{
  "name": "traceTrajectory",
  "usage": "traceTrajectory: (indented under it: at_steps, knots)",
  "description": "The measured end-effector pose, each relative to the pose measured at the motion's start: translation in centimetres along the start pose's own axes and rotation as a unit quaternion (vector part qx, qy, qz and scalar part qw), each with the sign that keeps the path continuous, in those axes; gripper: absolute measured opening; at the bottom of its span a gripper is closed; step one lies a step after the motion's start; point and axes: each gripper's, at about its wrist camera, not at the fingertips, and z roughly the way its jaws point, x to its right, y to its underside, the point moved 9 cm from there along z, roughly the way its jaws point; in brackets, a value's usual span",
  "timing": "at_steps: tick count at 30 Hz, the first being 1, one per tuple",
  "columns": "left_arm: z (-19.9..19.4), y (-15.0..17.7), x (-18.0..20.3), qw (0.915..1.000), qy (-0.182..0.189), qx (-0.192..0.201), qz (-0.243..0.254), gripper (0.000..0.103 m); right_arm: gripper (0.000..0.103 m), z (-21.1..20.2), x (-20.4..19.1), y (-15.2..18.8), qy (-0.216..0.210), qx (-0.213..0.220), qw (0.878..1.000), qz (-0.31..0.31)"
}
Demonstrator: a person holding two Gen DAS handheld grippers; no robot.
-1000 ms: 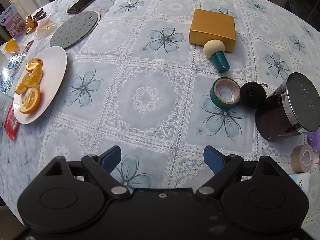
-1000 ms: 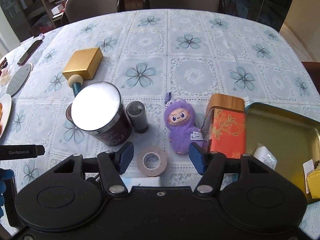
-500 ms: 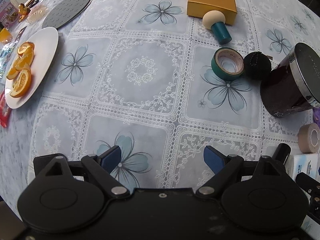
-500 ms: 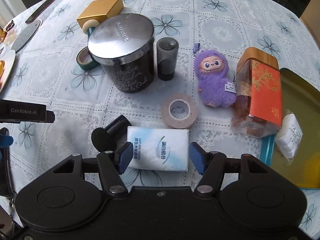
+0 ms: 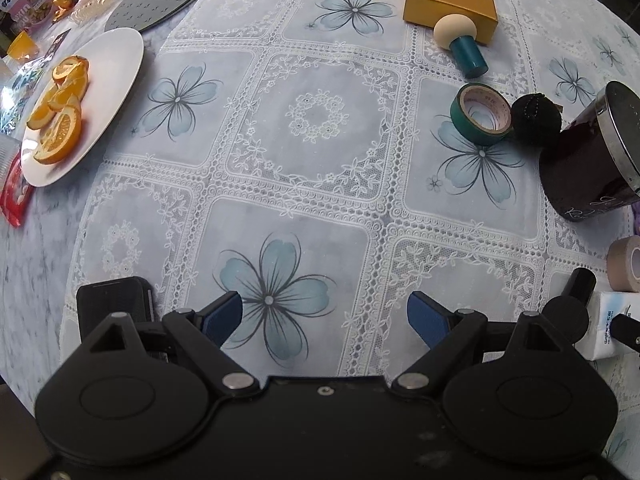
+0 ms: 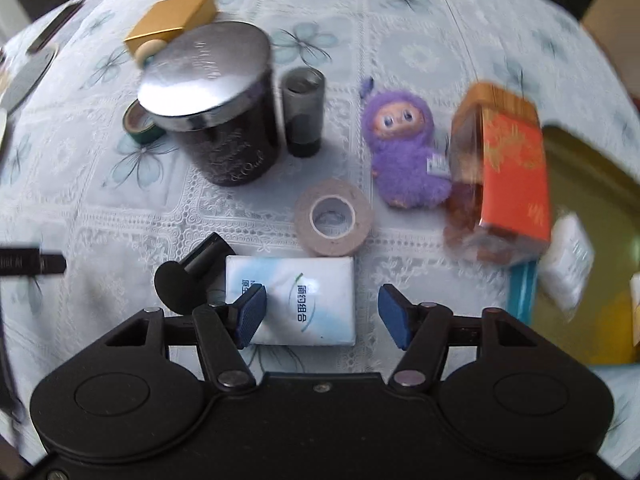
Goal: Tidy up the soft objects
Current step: 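Move the right tool to the white tissue pack while the left tool moves over the table, then grasp the white tissue pack with the right tool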
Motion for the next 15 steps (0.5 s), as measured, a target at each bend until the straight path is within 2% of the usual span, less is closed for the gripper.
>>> traceTrajectory:
  at_steps: [2,4,6,11,15]
  knots:
    - [0.1,0.4,-0.1,1.0,-0.001,-0.003,-0.002,0.089,0.06,0.2,0.1,0.2,-0.035,-0.015,0.999,0.024]
    - [0.1,0.7,-0.3,1.0,-0.001,-0.005,-0.002,0.089,0.063,0.4,-0.7,0.8,-0.072,-0.039,0.996,0.021]
    - [0.0,1.0,-0.3,1.0,-0.001,-0.007,-0.003,0.089,0.063,0.4,-1.7,1.5,-0.087,-0.047,0.995,0.004]
    - [-0.4,1.1,0.0,1.0,0.001,0.004,0.008,0.089,0.064,0.2,-3.6,2.1,-0.056,-0.019,0.997,-0.049]
    - [-1.1,1.0,1.1,0.9994,0.02,0.02,0.022,0.089,0.064,0.4,-4.0,1.9,-0.055,-0.017,0.997,-0.054]
